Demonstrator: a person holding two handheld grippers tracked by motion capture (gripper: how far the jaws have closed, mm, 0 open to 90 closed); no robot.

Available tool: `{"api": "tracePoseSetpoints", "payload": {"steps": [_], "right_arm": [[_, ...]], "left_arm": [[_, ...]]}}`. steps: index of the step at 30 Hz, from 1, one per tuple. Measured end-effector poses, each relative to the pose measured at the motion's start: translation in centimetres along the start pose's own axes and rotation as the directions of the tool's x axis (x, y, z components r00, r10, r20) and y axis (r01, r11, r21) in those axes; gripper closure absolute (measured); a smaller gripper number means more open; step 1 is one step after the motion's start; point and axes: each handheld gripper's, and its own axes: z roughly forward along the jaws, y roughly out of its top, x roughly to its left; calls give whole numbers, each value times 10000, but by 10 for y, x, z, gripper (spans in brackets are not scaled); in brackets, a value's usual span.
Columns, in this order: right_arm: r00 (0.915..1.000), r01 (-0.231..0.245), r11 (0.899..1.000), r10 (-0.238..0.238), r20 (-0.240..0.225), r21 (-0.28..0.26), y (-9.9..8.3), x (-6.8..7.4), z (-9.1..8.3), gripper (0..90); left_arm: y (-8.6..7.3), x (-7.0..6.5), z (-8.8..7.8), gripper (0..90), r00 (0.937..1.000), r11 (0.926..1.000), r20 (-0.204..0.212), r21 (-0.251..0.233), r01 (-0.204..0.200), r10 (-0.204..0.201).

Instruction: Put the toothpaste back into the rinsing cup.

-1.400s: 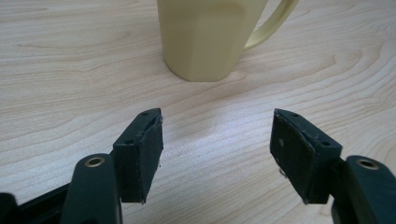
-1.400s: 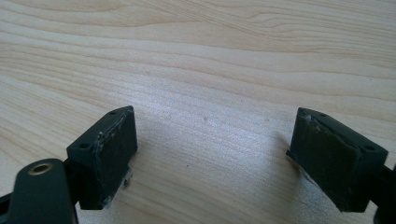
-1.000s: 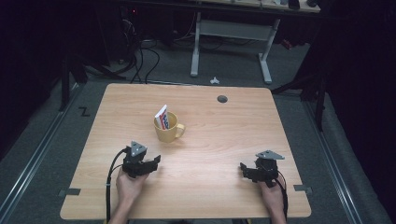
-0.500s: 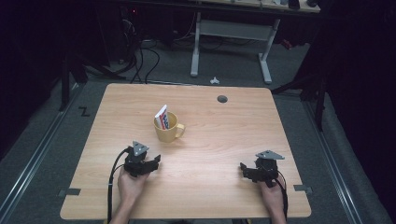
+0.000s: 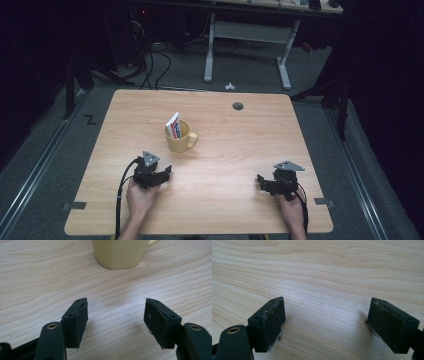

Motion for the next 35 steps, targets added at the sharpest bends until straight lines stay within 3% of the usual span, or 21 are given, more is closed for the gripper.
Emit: {"api": "tracePoseSetpoints", "payload": {"steps": [15, 35], "right_arm": [[10000, -8, 10000, 8, -2, 3, 0, 0, 0, 148], [10000, -8, 10000, 8, 0, 2, 0, 0, 0, 148]], "left_arm": [[-4, 2, 6, 365, 9996, 9999, -282, 119, -26, 29], [-3, 1, 6, 352, 9995, 9999, -314, 133, -2, 7]]}}
